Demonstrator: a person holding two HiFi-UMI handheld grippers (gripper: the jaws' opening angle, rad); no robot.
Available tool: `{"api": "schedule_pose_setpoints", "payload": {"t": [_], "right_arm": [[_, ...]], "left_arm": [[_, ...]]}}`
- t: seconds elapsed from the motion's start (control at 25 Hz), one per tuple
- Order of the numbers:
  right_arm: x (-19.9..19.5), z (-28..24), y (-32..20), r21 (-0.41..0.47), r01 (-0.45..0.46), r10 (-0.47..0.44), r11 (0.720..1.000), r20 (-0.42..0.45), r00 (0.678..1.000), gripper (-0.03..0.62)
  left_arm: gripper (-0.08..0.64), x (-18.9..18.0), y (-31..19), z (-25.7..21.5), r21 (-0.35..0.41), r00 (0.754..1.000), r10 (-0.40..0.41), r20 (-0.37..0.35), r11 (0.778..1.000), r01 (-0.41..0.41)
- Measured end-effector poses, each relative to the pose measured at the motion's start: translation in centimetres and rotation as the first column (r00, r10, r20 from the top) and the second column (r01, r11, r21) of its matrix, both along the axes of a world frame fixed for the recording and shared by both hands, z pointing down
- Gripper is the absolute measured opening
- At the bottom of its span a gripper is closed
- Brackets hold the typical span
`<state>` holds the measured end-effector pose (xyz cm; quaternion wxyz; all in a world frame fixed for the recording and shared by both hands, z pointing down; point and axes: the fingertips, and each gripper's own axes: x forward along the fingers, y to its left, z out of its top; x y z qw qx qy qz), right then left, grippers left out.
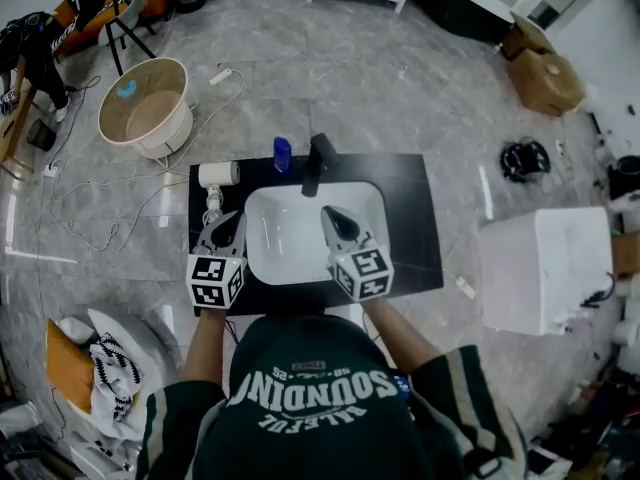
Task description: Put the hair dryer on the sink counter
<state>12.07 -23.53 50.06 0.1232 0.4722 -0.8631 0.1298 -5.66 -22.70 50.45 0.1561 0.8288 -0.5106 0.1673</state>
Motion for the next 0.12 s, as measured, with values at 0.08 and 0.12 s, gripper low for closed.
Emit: {"api": "schedule_pose_setpoints", "payload": {"t": [0.08, 0.12], "right_arm": [[-0.01, 0.10, -0.04, -0.003, -0.003, 0.003, 1.000, -0.001, 1.000, 0.000], [-0.01, 0.14, -0.06, -0.004, -0.005, 0.005, 1.000, -0.001, 1.000, 0.000]], "left_arm": [[0.002, -0.01, -0.06, 0.35, -0.009, 1.000, 0.002, -0.002, 1.000, -0.002], [0.002, -0.03, -0.08, 0.51, -0.014, 1.000, 0.003, -0.003, 1.000, -0.003]]}}
